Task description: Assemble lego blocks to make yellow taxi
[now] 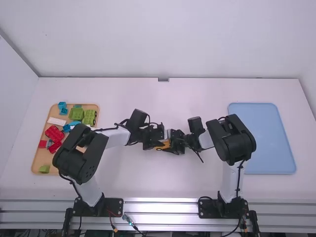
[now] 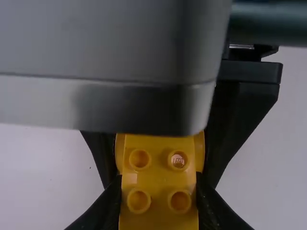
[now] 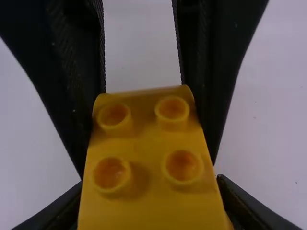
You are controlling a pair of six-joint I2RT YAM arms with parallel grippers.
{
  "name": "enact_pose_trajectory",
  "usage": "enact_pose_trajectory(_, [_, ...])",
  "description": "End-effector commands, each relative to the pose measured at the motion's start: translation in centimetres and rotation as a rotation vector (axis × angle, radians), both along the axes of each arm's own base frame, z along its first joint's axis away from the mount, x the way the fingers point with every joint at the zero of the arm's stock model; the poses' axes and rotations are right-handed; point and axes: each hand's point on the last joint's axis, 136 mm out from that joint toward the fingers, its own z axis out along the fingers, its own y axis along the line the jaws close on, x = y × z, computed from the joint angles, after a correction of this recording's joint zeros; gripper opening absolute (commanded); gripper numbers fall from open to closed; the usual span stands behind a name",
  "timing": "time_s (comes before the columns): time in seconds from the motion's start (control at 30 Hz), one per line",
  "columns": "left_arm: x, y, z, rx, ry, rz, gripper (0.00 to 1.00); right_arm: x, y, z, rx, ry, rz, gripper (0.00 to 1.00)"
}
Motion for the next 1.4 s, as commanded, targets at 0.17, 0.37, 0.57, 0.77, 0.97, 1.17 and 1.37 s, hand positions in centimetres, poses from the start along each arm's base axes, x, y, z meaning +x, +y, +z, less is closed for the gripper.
enact_pose_trajectory(0.17, [-1.5,4.9,-6.5,0.308,0.133,0.117,0.02,-0.7,-0.1,-1.0,-0.027,0.007,0.012,0.62])
enact_pose_trajectory(0.37, [-1.6,4.1,-6.1,0.257,0.139,0.095,0.02,-0.8,0.0,-0.6,-0.005,0.010,0.022,0.82])
enact_pose_trajectory(0.57, [-1.8,3.8,-5.9,0.236,0.151,0.089,0.02,-0.6,-0.4,0.7,0.077,0.010,0.035,0.81])
enact_pose_trajectory(0.77, [-2.1,3.8,-6.0,0.242,0.162,0.085,0.02,-0.6,-0.5,0.7,0.086,0.017,0.037,0.73])
enact_pose_trajectory(0.97, [-1.8,3.7,-5.8,0.234,0.146,0.088,0.02,-0.9,-0.2,-0.1,0.038,0.007,0.034,0.70])
enact_pose_trajectory(1.17, [-1.7,3.5,-5.8,0.231,0.139,0.082,0.02,-1.1,0.3,-0.1,0.038,0.008,0.047,0.53])
enact_pose_trajectory(1.37, [-1.7,3.5,-5.8,0.231,0.138,0.082,0.02,-1.1,0.0,-0.2,0.037,0.010,0.039,0.45])
